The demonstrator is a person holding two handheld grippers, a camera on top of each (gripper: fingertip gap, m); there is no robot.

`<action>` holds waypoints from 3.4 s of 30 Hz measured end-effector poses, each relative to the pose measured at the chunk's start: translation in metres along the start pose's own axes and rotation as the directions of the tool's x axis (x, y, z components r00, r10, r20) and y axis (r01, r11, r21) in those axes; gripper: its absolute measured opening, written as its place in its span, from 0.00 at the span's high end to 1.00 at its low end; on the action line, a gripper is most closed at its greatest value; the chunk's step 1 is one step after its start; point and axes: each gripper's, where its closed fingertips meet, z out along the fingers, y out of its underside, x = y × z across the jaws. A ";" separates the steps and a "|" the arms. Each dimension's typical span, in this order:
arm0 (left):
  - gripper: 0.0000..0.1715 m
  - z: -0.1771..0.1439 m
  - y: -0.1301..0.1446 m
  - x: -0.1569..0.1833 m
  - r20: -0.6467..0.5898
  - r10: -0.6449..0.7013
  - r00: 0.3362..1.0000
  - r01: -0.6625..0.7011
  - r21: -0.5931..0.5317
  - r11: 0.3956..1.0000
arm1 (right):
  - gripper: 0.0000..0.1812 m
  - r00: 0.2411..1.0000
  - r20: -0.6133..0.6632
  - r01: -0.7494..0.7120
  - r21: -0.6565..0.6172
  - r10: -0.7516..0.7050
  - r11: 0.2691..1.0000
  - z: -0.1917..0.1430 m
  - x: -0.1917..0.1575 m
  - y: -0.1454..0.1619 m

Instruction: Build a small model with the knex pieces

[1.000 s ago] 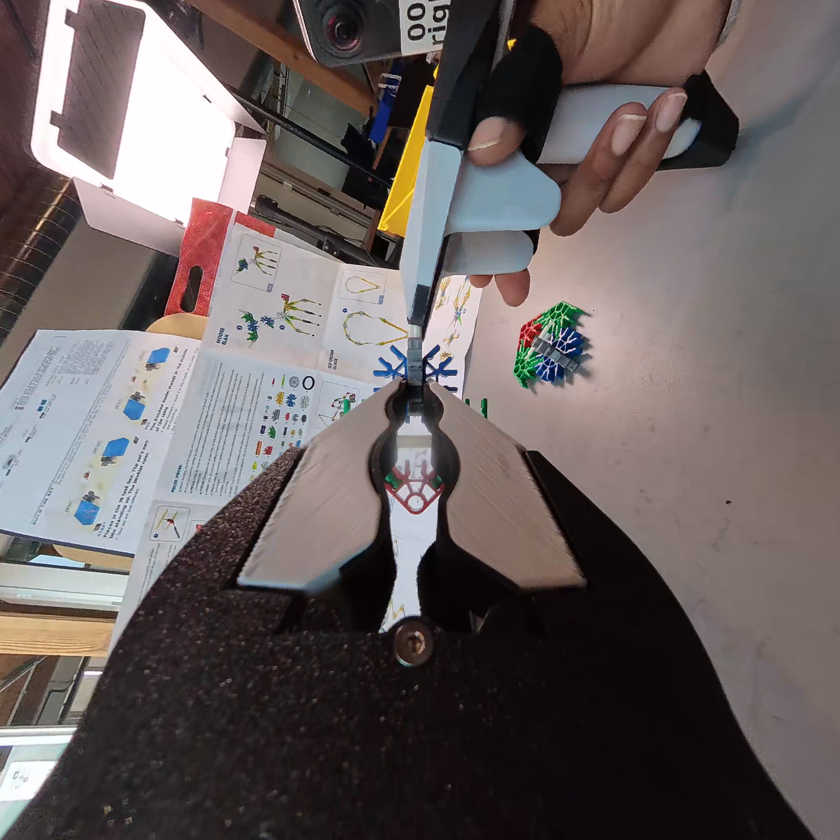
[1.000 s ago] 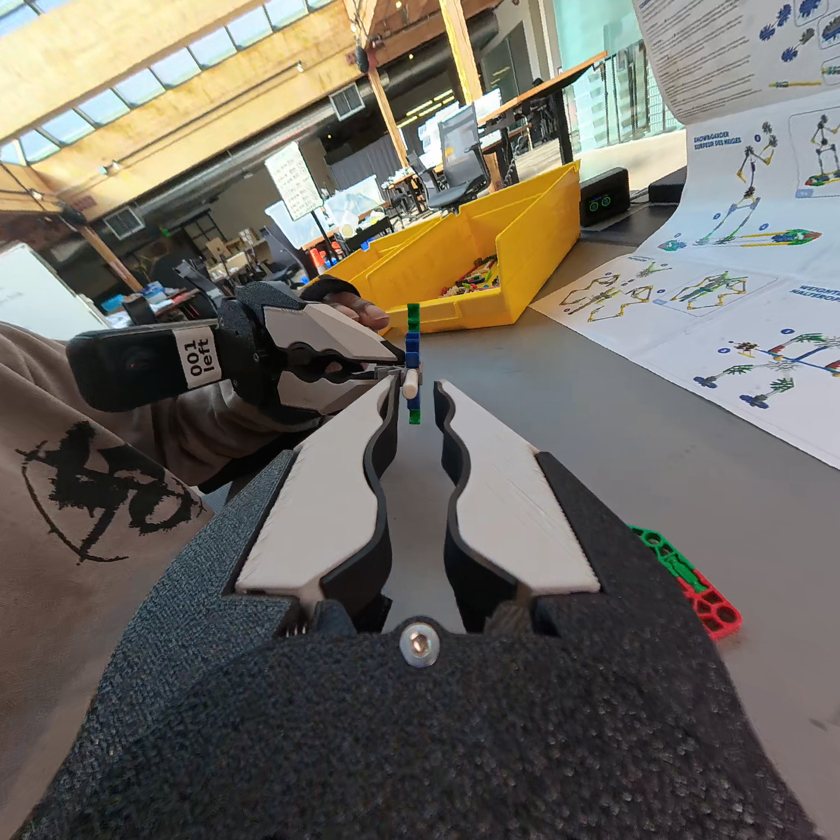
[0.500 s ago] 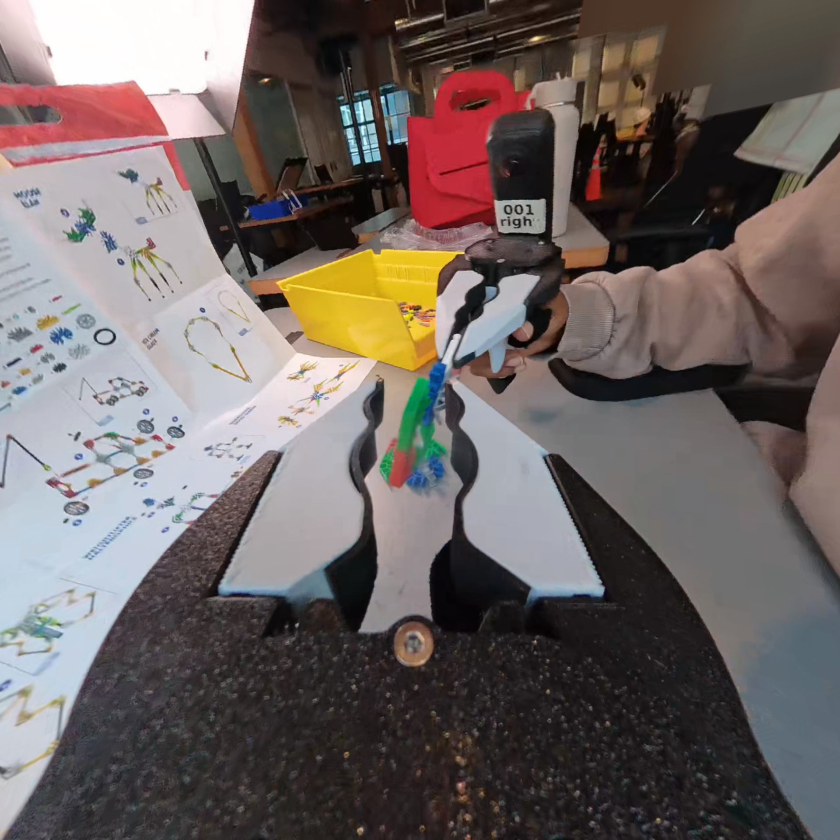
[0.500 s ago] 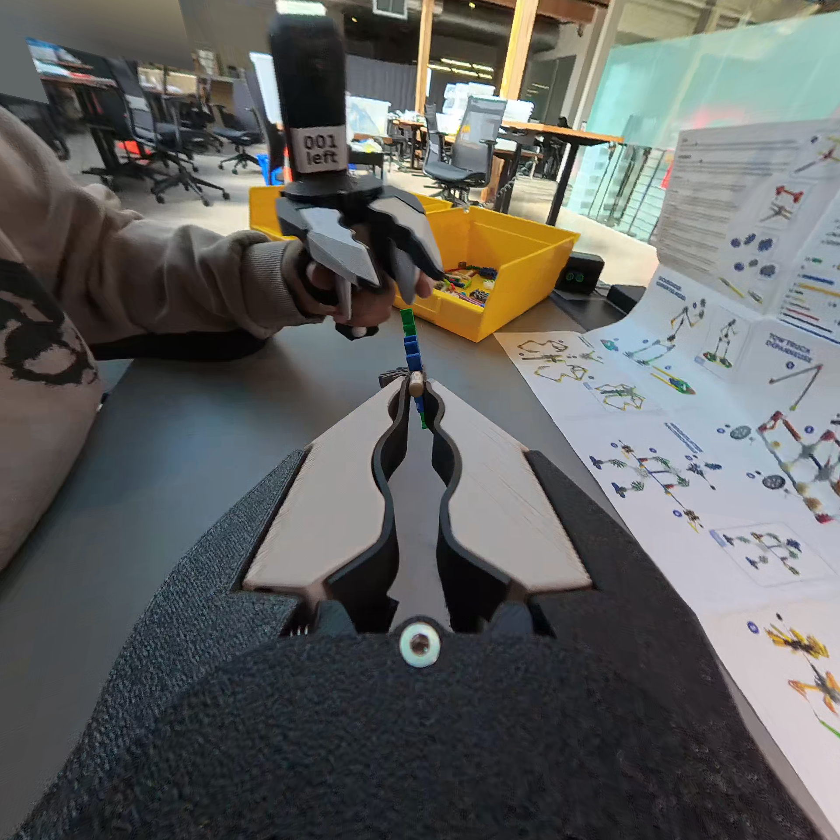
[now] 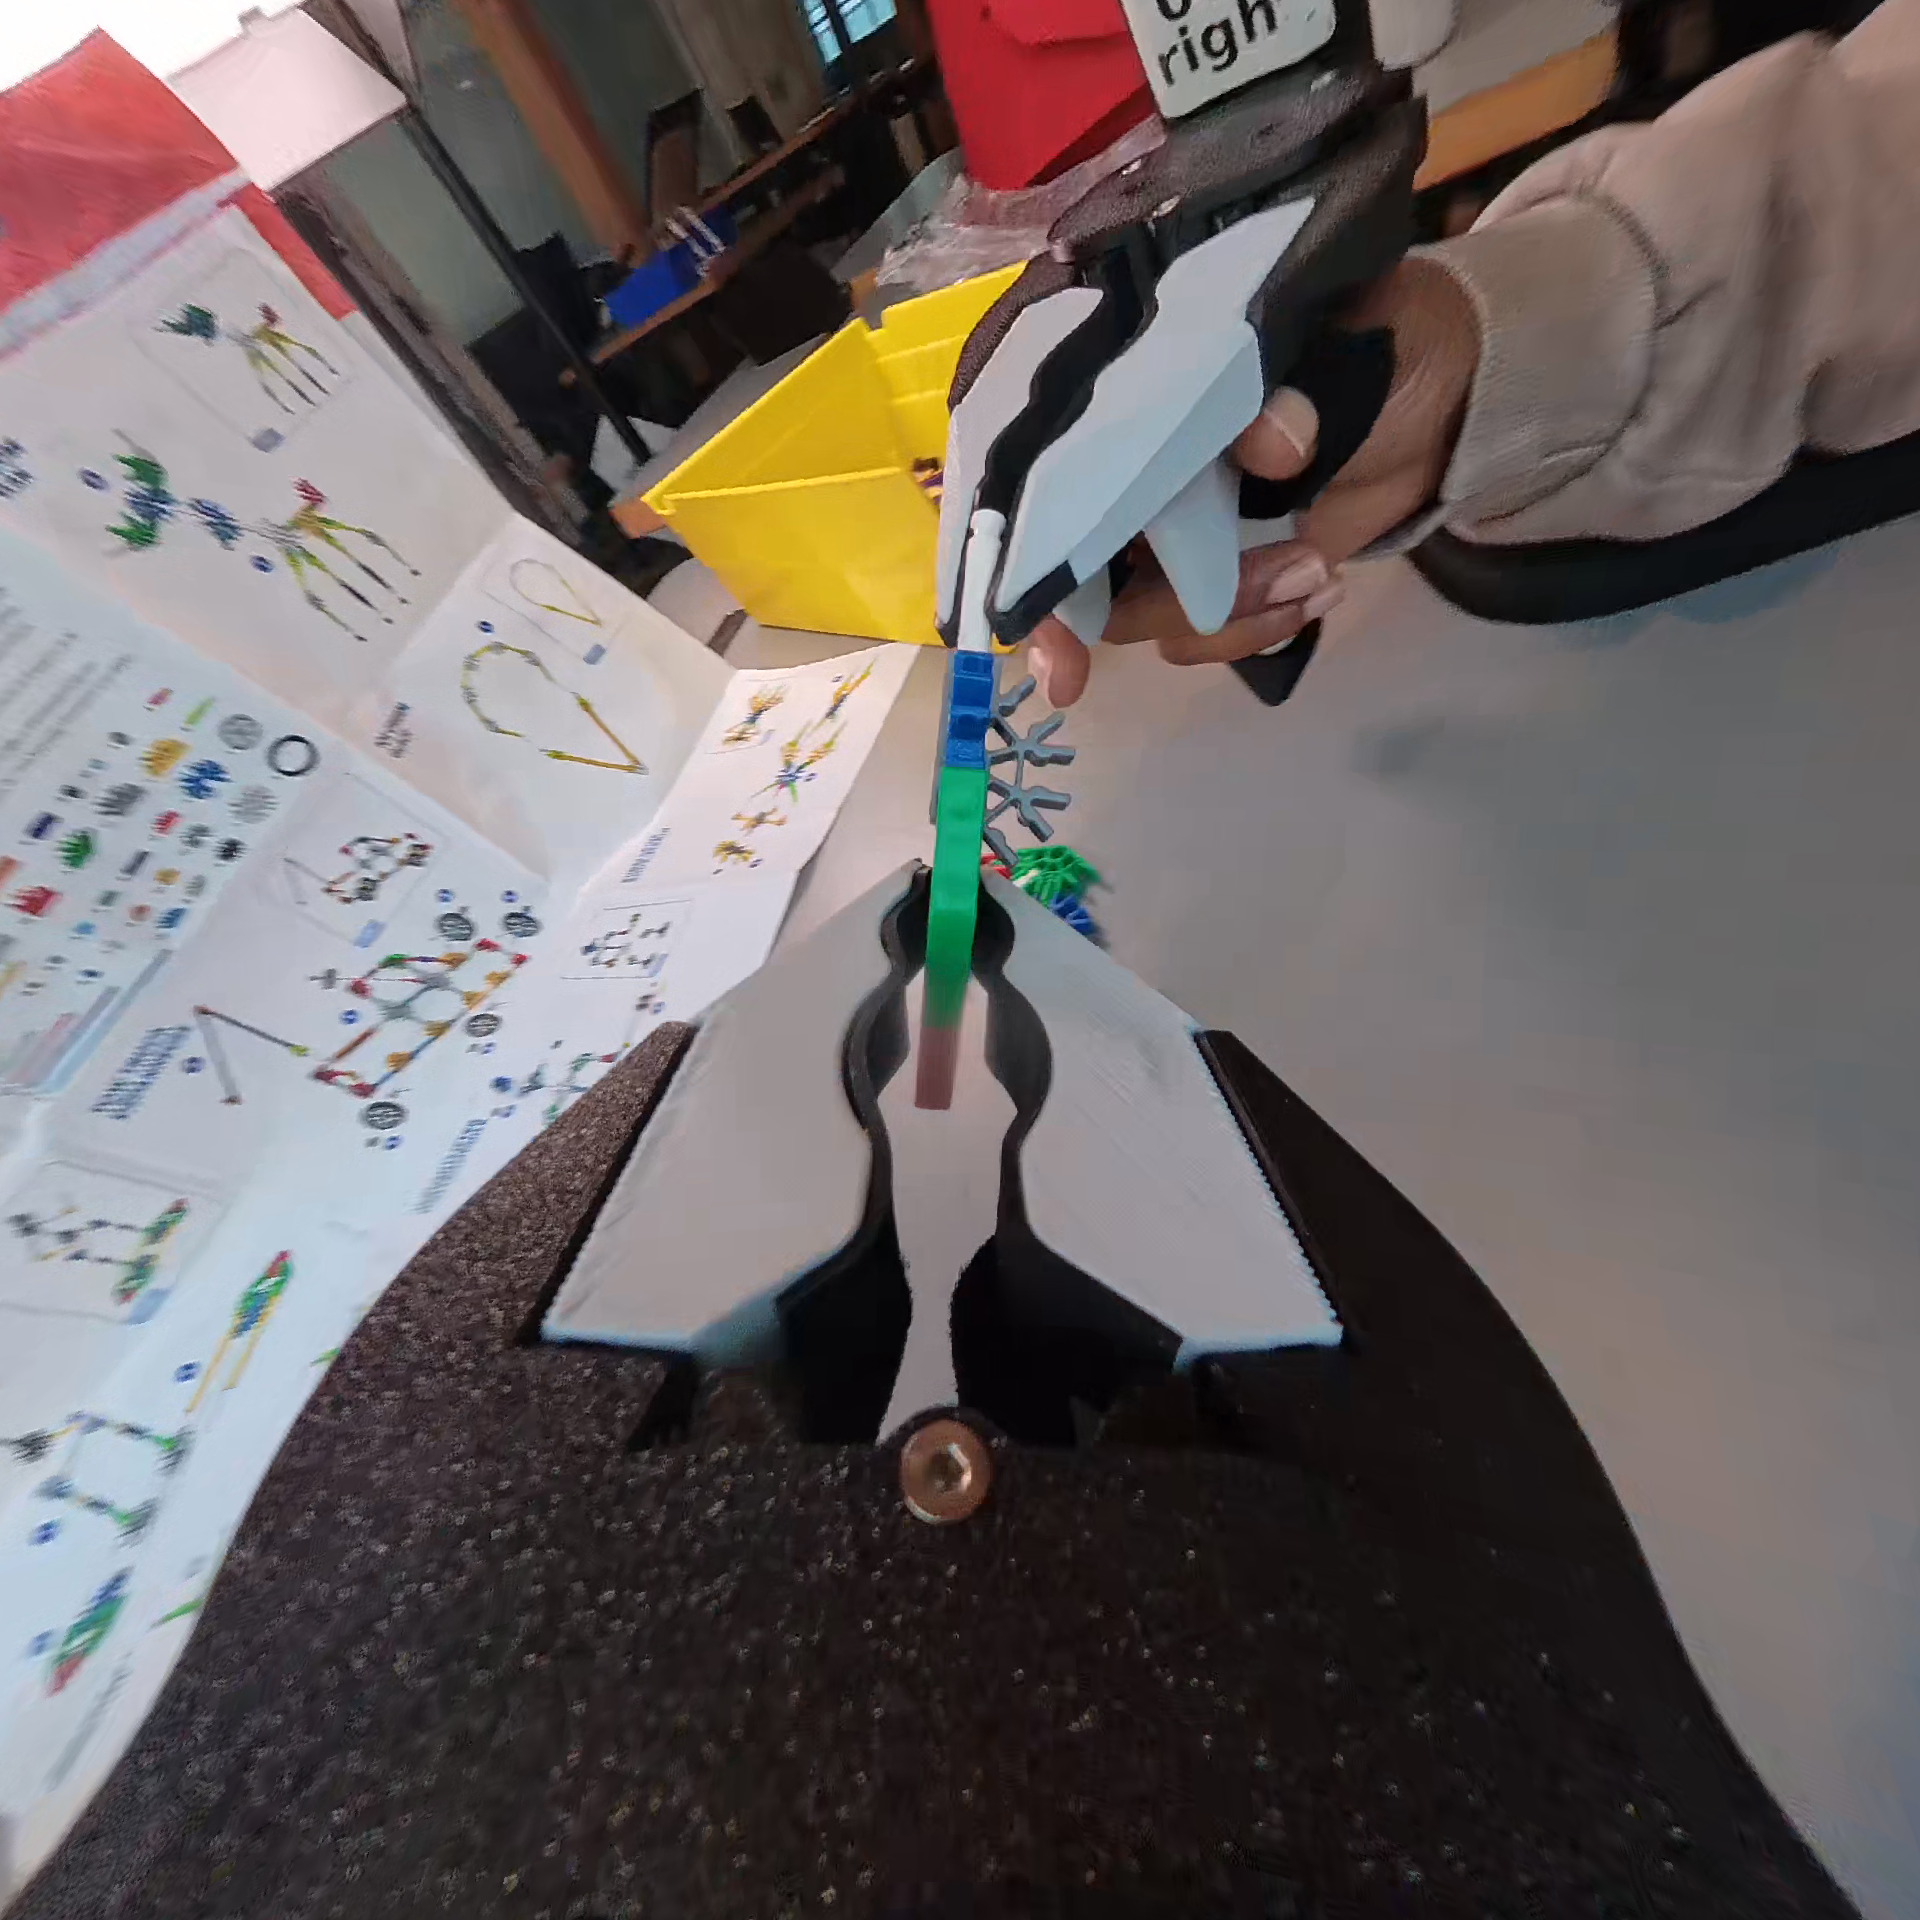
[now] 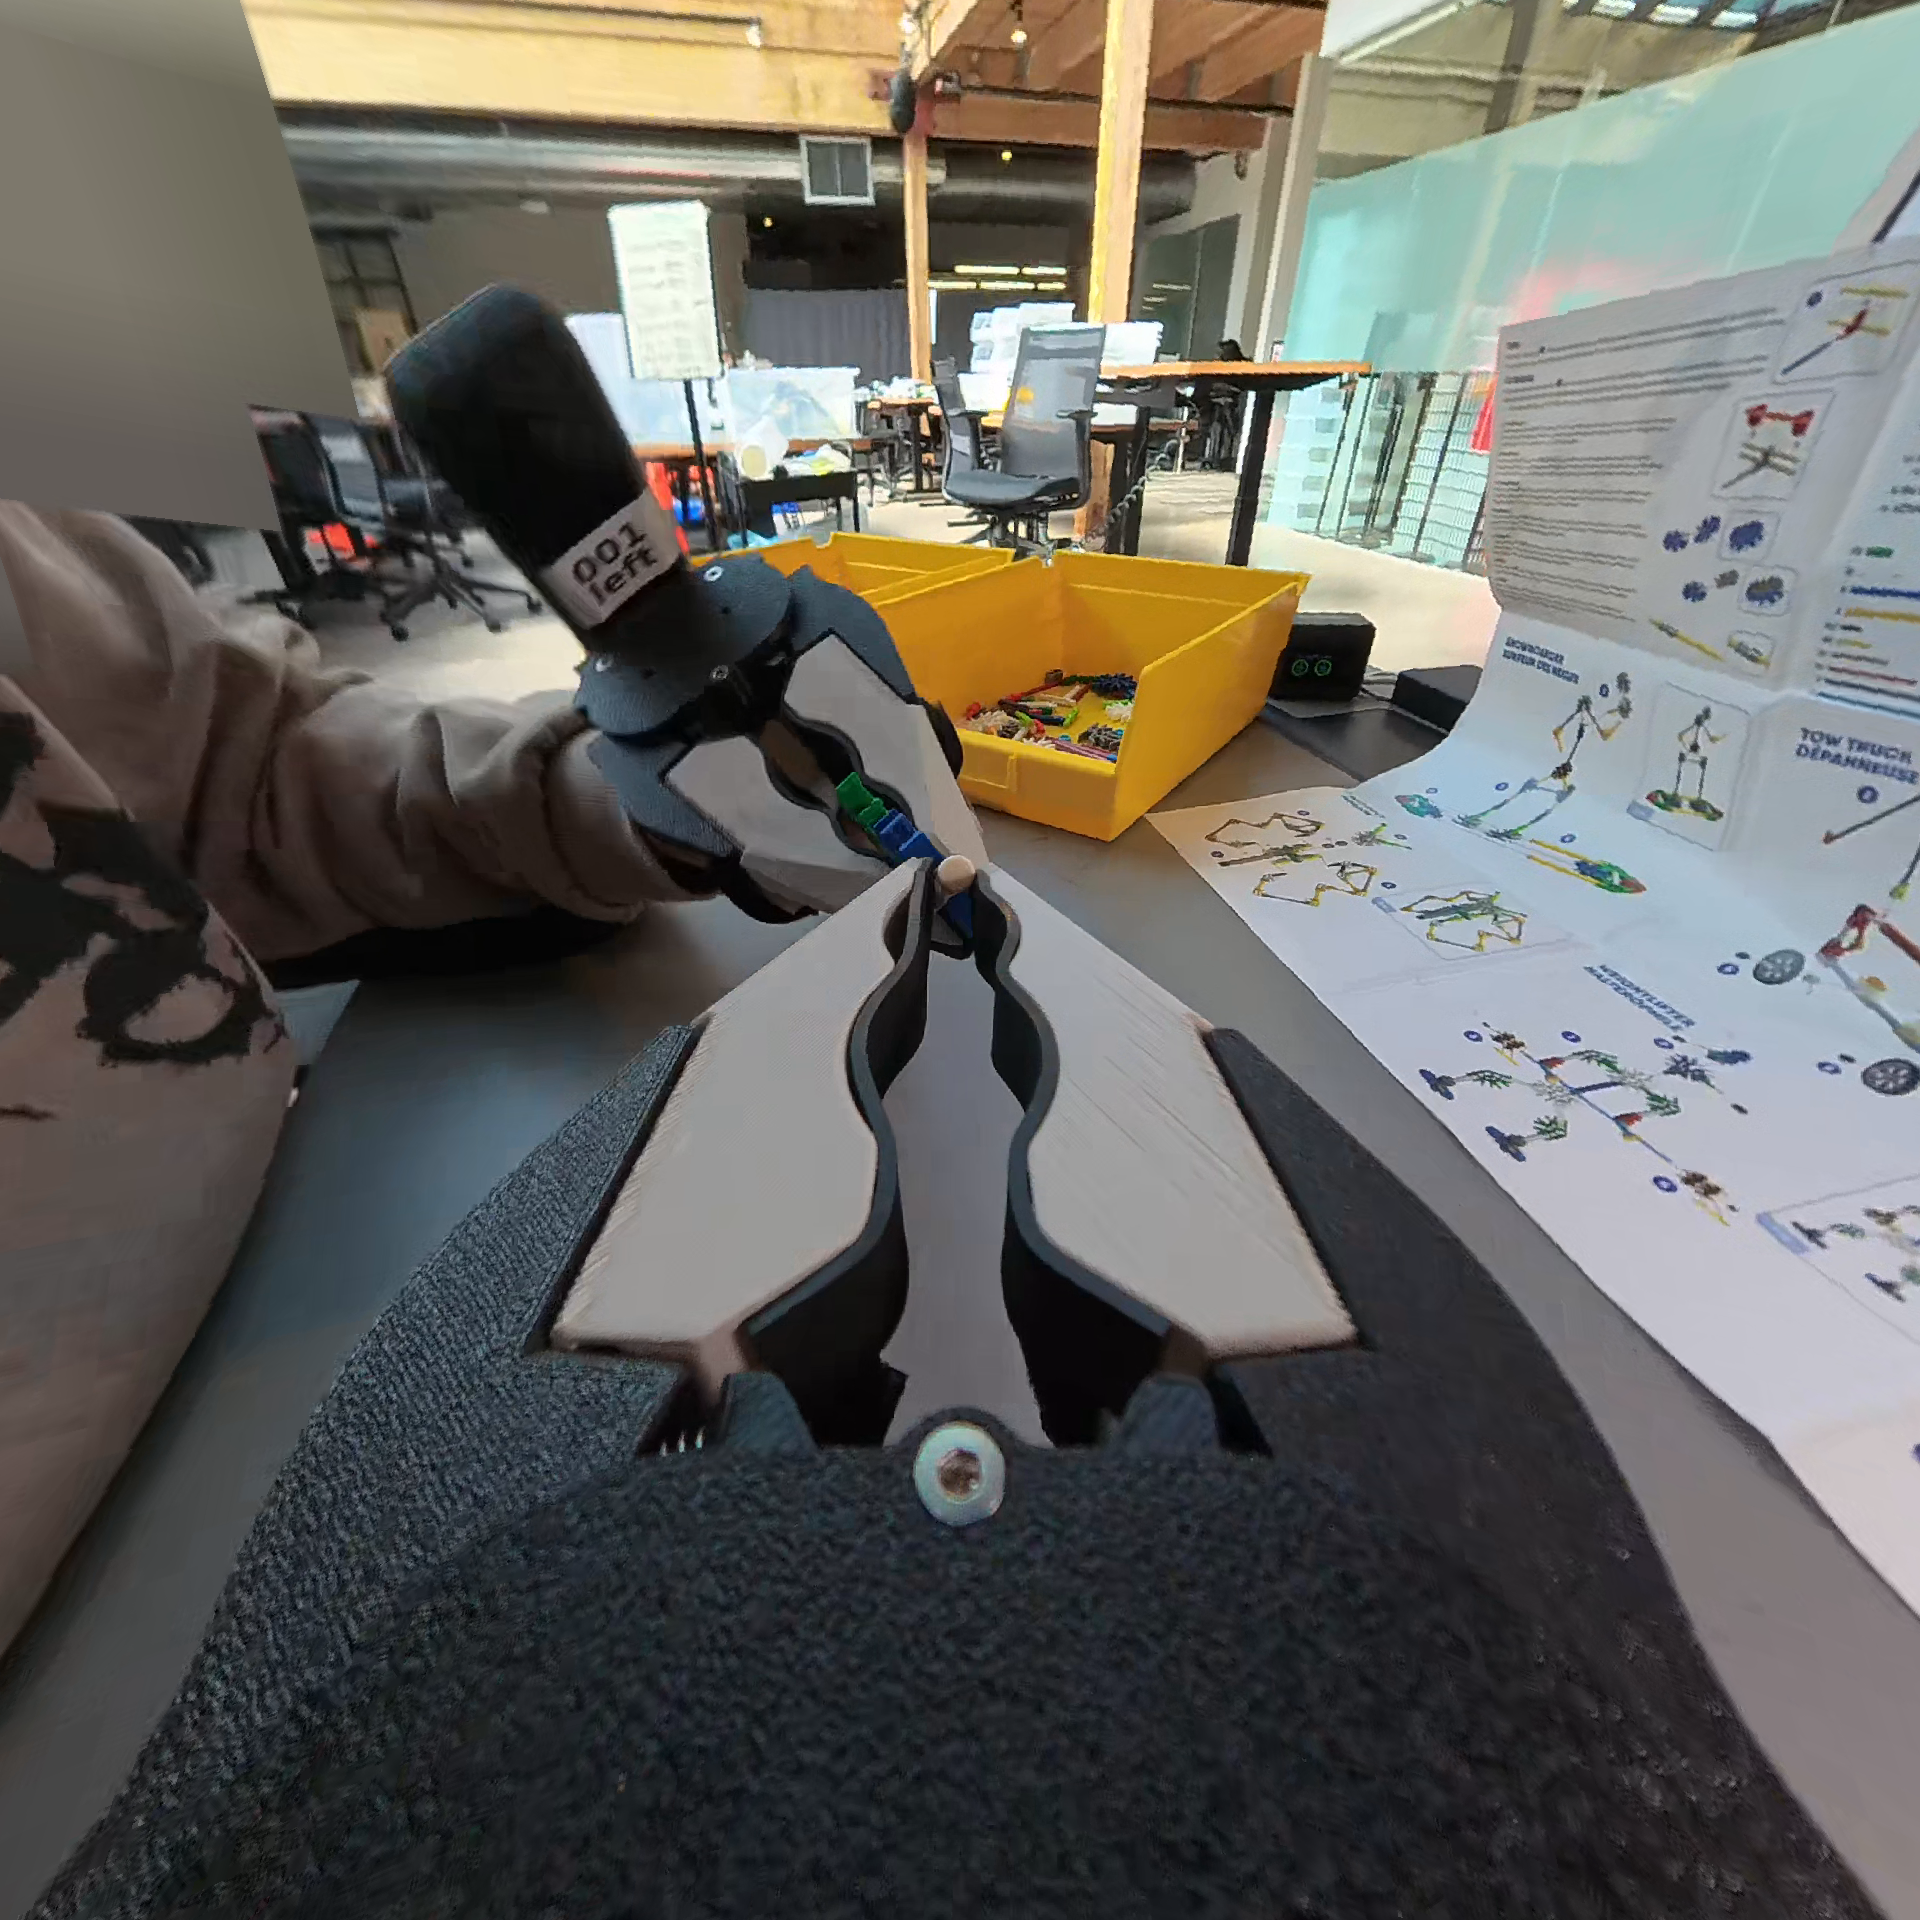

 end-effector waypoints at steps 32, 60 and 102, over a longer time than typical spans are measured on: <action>0.86 0.015 0.002 -0.007 0.227 0.140 0.964 -0.116 -0.117 0.986 | 0.98 0.930 -0.160 -0.294 0.216 0.330 0.931 -0.002 0.029 -0.010; 0.94 0.004 -0.024 0.004 0.168 0.187 0.968 -0.194 0.022 0.981 | 0.99 0.660 0.438 -0.742 0.255 0.610 0.620 -0.007 -0.005 -0.043; 0.91 0.010 -0.010 0.011 -0.171 -0.445 0.879 0.458 0.050 0.887 | 0.98 0.919 0.035 -0.394 0.123 0.392 0.911 0.015 0.012 0.014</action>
